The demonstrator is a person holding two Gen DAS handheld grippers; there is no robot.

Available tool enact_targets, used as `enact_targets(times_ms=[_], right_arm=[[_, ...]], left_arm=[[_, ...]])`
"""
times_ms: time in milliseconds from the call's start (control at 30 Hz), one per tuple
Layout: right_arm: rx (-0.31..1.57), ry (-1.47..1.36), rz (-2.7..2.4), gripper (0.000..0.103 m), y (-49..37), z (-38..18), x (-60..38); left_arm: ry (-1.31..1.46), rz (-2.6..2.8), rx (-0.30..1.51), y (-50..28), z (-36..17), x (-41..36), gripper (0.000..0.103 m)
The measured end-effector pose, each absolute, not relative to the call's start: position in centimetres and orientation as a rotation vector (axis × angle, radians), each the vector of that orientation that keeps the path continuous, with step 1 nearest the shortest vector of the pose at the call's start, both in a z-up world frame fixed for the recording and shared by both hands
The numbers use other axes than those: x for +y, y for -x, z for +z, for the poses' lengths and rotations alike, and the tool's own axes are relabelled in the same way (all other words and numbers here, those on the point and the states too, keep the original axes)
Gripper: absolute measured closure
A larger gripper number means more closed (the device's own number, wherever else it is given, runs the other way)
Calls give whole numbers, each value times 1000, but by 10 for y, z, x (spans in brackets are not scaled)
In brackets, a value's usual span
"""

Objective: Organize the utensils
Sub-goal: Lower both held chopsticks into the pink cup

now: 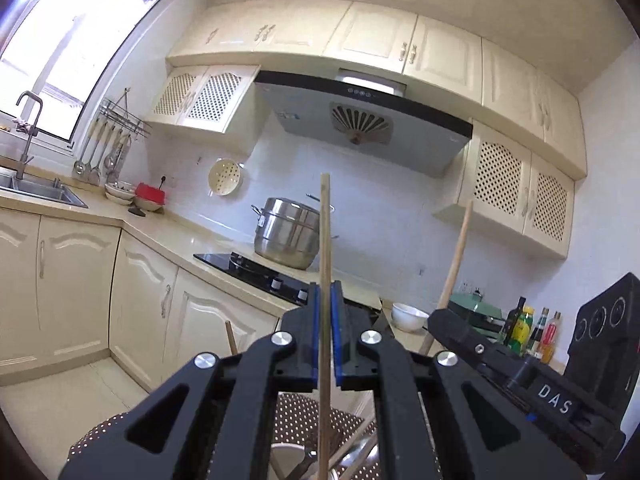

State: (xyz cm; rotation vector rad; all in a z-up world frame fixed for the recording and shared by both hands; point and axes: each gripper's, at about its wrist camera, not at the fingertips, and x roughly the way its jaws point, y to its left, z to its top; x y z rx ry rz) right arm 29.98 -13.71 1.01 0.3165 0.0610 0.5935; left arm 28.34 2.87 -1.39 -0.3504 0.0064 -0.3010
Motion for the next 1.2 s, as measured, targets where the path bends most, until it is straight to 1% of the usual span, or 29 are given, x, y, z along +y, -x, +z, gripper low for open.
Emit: enact_targets(times_ms=[333,500,867,1200], right_arm=[[103,-278,552,97,-313,-7,-140],[127,-266,540,97,-318,-17,-139],[164,-194,534,97,-312,-32,-128],[232,-108,481,97,-309,-51,-120]], left_arm=[[397,-136,-131,-299,-24,28,98],[347,-113,-118,-310,-34,17,98],[290,-144,106,-313,-77,9,98],[186,-147,213,-296,-85,-2,98]])
